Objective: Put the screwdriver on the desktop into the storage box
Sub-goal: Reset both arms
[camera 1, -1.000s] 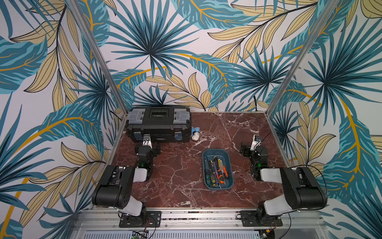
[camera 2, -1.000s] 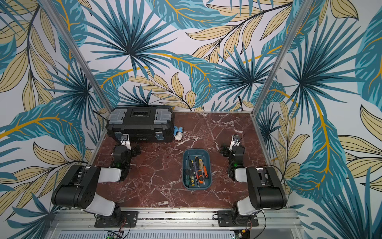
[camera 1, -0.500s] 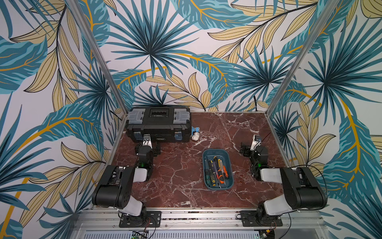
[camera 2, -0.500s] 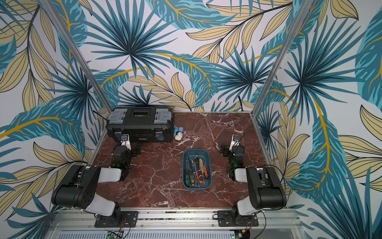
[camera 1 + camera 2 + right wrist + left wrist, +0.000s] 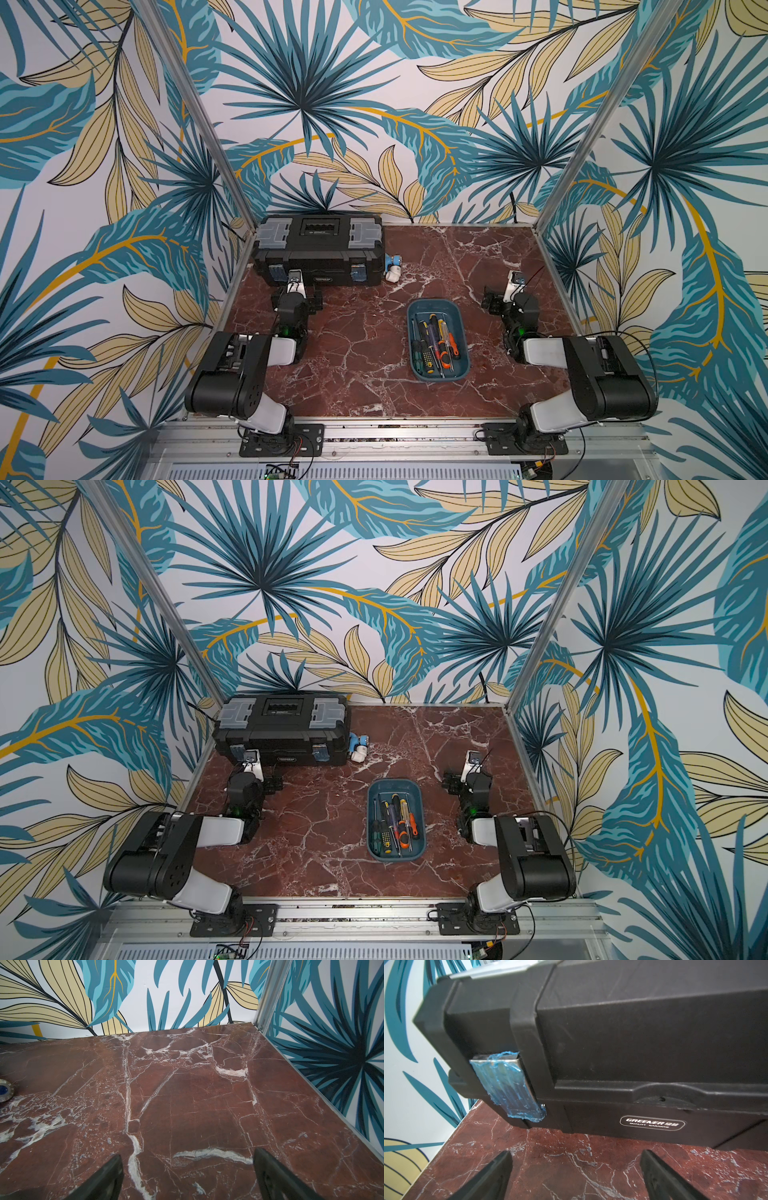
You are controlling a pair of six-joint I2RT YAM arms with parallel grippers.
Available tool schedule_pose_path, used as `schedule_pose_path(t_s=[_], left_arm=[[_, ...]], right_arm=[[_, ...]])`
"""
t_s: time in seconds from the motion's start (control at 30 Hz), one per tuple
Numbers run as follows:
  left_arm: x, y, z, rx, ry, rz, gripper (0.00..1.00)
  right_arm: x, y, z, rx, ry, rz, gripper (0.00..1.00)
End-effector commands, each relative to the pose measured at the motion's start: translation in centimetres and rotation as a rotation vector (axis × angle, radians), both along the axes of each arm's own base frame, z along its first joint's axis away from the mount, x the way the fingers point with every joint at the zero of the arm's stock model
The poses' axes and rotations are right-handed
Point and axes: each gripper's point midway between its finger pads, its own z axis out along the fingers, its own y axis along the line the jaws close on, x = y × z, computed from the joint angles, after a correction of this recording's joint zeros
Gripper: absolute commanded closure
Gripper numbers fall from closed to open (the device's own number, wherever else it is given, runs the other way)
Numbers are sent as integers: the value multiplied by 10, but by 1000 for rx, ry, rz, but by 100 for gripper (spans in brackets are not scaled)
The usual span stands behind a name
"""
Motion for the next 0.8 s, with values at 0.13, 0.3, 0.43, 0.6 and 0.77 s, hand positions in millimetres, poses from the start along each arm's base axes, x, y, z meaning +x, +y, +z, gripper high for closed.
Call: schedule_pose_path(t_s=[0.13, 0.3, 0.43, 0.6, 0.77], left_arm=[[4, -3, 10, -1, -27, -13, 0], [4, -3, 11, -1, -27, -13, 0], [4, -3, 11, -1, -27, -13, 0], [4, -3, 11, -1, -28, -13, 0], [4, -3, 11, 0, -28, -12, 0]], right_arm=[[3, 3, 6, -9, -11, 13, 1], [2, 3, 6, -9, -10, 13, 1], [3, 3, 6, -10, -10, 14, 0], [5, 4, 4, -13, 1, 20, 1], [4, 6, 5, -23, 0, 24, 1]])
